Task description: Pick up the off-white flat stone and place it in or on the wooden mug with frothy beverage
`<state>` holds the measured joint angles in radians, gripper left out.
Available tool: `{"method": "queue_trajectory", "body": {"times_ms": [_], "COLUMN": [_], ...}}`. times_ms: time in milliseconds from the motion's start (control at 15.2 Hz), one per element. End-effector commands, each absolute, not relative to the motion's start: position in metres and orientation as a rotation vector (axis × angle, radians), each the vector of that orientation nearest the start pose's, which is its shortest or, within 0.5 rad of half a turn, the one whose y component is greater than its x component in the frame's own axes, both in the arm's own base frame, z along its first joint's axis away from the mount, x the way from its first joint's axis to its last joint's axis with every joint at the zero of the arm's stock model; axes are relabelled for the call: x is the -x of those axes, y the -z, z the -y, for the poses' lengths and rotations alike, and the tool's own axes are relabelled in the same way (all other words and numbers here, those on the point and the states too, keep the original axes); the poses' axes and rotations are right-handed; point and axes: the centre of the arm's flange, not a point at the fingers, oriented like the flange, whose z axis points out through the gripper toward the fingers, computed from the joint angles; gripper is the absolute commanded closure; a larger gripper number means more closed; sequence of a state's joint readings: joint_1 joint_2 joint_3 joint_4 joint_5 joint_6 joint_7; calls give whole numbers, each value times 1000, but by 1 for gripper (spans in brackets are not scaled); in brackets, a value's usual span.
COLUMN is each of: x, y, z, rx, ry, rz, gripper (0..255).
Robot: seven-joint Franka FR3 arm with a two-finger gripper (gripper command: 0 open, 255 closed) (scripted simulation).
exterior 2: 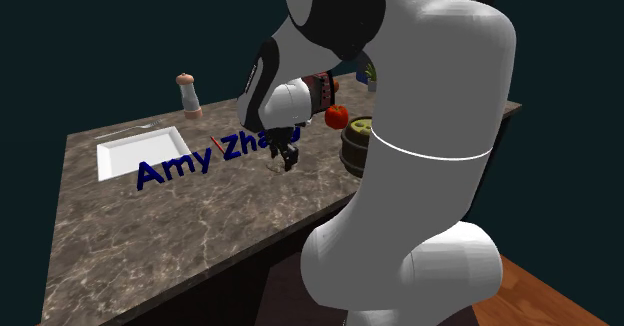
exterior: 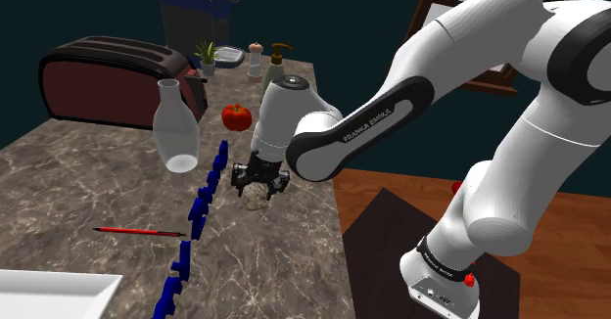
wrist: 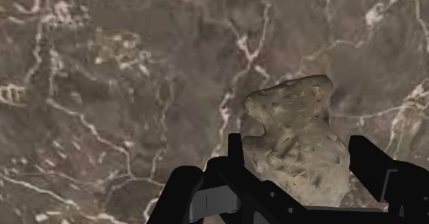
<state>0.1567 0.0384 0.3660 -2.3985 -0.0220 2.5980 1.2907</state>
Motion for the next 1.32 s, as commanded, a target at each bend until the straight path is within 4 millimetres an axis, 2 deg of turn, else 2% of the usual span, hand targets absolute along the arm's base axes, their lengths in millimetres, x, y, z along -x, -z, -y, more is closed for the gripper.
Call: {"method": "queue_trajectory", "body": {"times_ms": [0, 396, 1254], "x": [-442, -442, -442], "y": [-316, -316, -385], "z": [-255, -255, -255], "rx": [2799, 2799, 2799], "ry": [151, 151, 151], "rz": [-1104, -1104, -1104], "gripper": [255, 255, 255]}}
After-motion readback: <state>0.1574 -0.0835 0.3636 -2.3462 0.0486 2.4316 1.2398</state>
